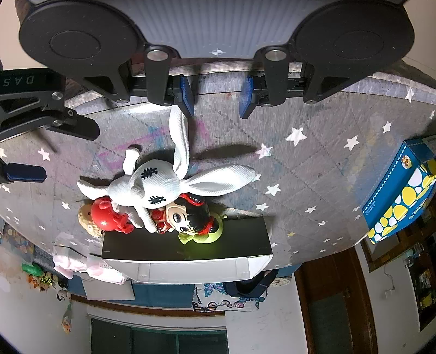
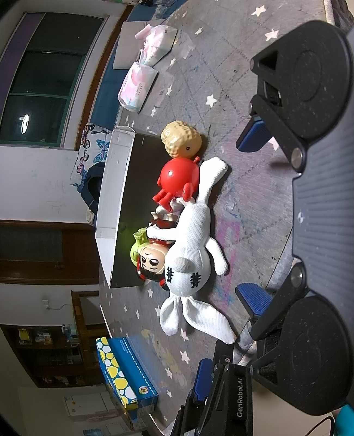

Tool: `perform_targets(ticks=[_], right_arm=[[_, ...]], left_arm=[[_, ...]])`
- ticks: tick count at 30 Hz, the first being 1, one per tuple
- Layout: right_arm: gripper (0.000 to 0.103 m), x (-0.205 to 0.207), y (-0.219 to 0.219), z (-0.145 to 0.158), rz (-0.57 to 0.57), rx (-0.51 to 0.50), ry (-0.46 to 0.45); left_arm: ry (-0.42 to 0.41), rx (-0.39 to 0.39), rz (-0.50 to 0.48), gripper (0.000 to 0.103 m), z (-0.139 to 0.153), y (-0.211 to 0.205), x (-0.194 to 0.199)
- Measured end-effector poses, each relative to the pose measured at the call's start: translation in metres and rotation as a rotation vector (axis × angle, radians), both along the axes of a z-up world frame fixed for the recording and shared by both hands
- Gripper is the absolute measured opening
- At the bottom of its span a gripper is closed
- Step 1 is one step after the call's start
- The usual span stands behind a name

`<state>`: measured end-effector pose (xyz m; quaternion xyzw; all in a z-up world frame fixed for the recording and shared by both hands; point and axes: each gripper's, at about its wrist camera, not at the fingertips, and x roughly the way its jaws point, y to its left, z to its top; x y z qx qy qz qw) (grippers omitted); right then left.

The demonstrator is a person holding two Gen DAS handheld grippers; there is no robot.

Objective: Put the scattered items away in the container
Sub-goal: 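Move the left tool toward the white plush bunny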

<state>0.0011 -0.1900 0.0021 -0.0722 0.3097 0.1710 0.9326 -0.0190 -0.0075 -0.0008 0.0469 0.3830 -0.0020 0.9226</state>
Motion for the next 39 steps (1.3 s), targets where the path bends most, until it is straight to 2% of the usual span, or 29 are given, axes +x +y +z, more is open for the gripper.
perform_targets(ticks=[20, 39], right_arm=[[0.103, -0.003, 0.001, 0.001, 0.000, 0.006, 0.002], [0.103, 0.013, 0.008, -0.002, 0.018, 0.007, 0.021]], left_arm=[[0.003, 0.008, 0.002, 0.039, 0.001, 0.001, -0.001], [0.005, -0.001, 0.014, 0.039, 0.008, 0.007, 0.014]])
